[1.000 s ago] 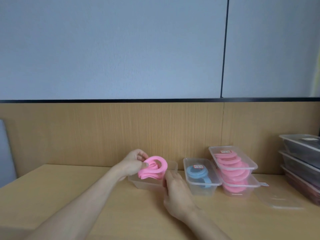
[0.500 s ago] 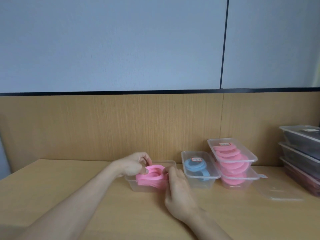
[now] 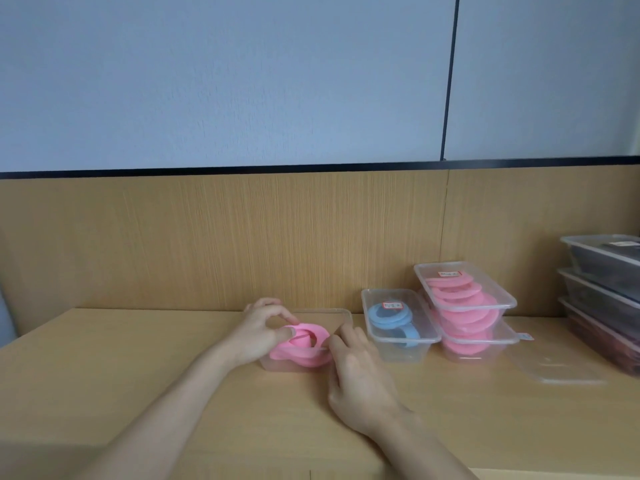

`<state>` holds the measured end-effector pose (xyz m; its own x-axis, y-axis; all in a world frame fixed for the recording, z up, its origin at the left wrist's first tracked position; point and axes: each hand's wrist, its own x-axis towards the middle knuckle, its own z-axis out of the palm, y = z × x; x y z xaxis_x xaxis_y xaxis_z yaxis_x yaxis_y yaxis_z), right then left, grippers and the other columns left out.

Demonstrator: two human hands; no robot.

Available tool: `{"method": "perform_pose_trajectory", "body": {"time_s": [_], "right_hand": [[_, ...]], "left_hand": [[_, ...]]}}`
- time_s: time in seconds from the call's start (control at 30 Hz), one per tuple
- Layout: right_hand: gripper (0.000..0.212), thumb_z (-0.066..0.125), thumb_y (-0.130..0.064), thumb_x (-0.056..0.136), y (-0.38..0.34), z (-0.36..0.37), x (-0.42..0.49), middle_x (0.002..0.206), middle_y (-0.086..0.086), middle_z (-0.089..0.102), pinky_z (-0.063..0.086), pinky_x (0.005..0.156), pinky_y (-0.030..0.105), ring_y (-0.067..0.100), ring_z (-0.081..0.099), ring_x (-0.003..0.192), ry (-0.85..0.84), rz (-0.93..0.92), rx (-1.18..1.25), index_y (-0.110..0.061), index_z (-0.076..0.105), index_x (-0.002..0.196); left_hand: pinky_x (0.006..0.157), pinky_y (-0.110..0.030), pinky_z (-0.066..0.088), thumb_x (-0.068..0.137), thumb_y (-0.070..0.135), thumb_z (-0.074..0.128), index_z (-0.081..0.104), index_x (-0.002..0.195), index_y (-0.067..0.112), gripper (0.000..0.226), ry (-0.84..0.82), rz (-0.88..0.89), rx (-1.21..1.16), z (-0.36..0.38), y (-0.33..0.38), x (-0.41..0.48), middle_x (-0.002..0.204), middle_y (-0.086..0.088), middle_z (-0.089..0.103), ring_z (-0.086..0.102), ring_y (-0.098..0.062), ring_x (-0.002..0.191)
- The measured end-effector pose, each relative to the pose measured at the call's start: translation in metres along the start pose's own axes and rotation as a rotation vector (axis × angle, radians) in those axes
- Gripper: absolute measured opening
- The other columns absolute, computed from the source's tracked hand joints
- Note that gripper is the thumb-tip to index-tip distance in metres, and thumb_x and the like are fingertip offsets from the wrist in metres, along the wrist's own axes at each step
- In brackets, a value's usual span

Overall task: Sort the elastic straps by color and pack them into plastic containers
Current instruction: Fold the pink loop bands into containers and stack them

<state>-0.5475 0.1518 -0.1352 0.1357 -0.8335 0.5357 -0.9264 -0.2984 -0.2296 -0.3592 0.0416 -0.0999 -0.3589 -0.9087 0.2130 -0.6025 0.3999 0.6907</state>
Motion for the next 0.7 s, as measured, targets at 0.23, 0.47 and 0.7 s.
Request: {"method": "perform_pose_trajectory", "body": {"time_s": [0.23, 0.47, 0.7], "right_hand": [[0.044, 0.042, -0.018, 0.077, -0.005, -0.004, -0.002, 0.116, -0.001, 0.051, 0.039, 0.094, 0.035, 0.024, 0.047, 0.111, 0.049, -0.009, -0.104, -0.018, 0.058, 0.118], [0.037, 0.044, -0.021, 0.077, 0.008, -0.022, -0.017, 0.102, 0.001, 0.055, 0.045, 0.085, 0.039, 0.027, 0.053, 0.097, 0.164, -0.031, -0.108, -0.015, 0.063, 0.107], [0.027, 0.052, -0.002, 0.074, 0.066, -0.056, -0.032, 0.098, 0.004, 0.058, 0.044, 0.077, 0.044, 0.03, 0.053, 0.09, 0.436, 0.027, -0.048, -0.01, 0.063, 0.097]], "left_hand": [[0.119, -0.032, 0.022, 0.09, -0.001, 0.065, 0.077, 0.102, 0.011, 0.02, 0.07, -0.018, -0.24, 0.013, 0.009, -0.016, 0.148, -0.004, 0.046, 0.04, -0.014, 0.14], [0.106, -0.032, 0.044, 0.086, 0.004, 0.063, 0.075, 0.113, 0.015, 0.032, 0.182, 0.02, -0.536, 0.03, 0.004, -0.027, 0.15, 0.001, 0.046, 0.049, -0.016, 0.134], [0.075, -0.016, 0.049, 0.073, 0.016, 0.06, 0.062, 0.121, 0.027, 0.05, 0.194, 0.012, -0.691, 0.039, -0.001, -0.032, 0.129, -0.004, 0.059, 0.054, -0.013, 0.127]]}}
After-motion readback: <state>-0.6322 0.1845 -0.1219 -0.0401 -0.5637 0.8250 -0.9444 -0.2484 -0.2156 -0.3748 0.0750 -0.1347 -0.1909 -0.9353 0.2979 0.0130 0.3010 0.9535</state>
